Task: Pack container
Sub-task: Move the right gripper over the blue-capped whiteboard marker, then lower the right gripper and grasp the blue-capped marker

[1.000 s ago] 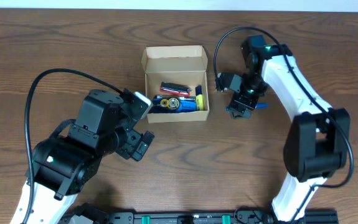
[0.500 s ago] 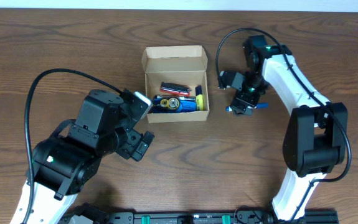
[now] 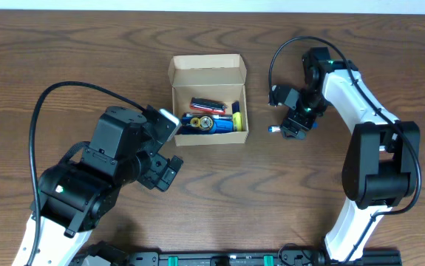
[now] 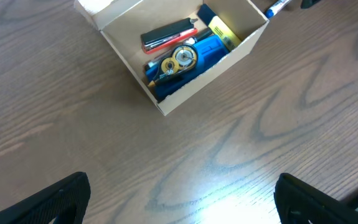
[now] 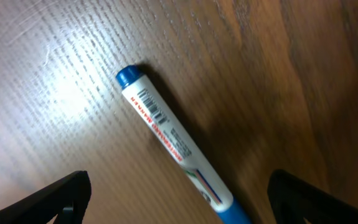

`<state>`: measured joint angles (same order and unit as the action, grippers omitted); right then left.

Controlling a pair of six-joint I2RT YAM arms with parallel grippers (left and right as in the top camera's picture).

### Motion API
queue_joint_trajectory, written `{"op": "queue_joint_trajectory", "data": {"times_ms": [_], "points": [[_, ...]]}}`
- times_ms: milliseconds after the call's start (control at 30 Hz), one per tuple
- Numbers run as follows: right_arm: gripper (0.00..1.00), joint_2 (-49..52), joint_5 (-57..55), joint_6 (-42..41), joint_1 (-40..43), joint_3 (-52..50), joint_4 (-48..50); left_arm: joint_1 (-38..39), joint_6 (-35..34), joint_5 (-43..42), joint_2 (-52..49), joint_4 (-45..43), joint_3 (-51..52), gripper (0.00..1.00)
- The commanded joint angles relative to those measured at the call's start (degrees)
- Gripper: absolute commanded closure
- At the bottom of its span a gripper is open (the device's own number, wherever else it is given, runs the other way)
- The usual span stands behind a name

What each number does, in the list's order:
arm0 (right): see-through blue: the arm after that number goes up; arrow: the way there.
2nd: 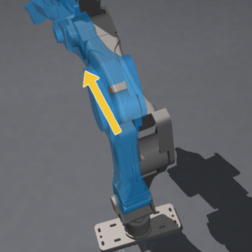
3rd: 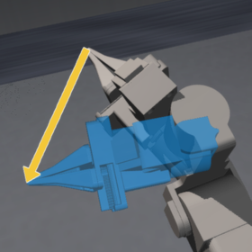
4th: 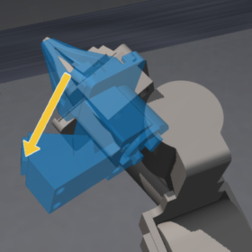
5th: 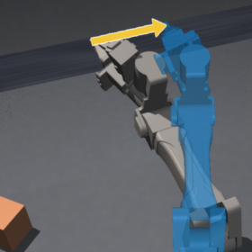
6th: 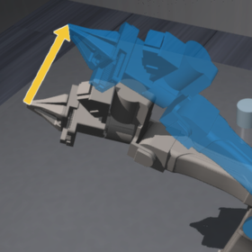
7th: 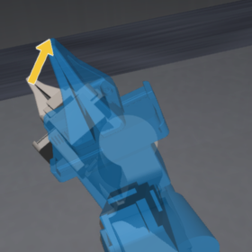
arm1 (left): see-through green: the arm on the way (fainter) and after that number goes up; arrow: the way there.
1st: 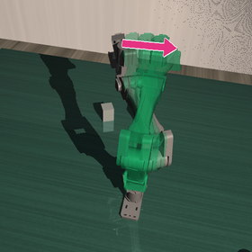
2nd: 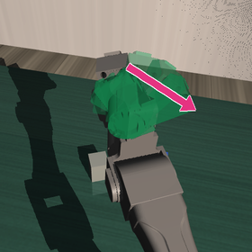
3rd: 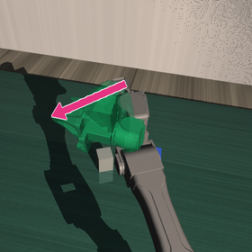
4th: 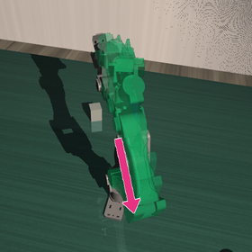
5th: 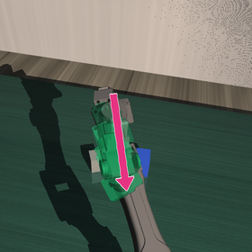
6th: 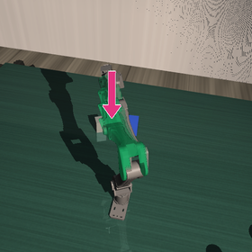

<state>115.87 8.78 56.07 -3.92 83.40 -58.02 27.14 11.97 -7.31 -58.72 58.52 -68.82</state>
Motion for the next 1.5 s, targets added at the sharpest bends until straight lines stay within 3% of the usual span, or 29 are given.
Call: {"op": "queue_joint_trajectory", "data": {"times_ms": [0, 533, 933, 1233, 1467], "points": [[0.07, 0.63, 0.72, -0.87, 0.17, -2.14, 2.14, -0.2, -0.42, -0.15, -0.04, 0.15, -0.68, 0.05], [0.13, 0.63, -3.04, -9.84, 0.09, -11.1, 17.66, -0.2, -0.42, -0.15, -0.04, 0.15, -0.68, 0.05], [0.68, 0.63, -2.99, -9.84, 0.09, -12.39, 18.18, -0.2, -0.42, -0.15, -0.04, 0.15, -0.68, 0.05], [0.97, 0.63, -2.95, -13.81, 0.09, -12.37, 18.14, -0.2, -0.42, -0.15, -0.04, 0.15, -0.68, 0.05], [0.99, -1.14, -2.67, -20.5, -0.13, -10.88, 15.98, -0.2, -0.42, -0.15, -0.04, 0.15, -0.68, 0.05]]}}
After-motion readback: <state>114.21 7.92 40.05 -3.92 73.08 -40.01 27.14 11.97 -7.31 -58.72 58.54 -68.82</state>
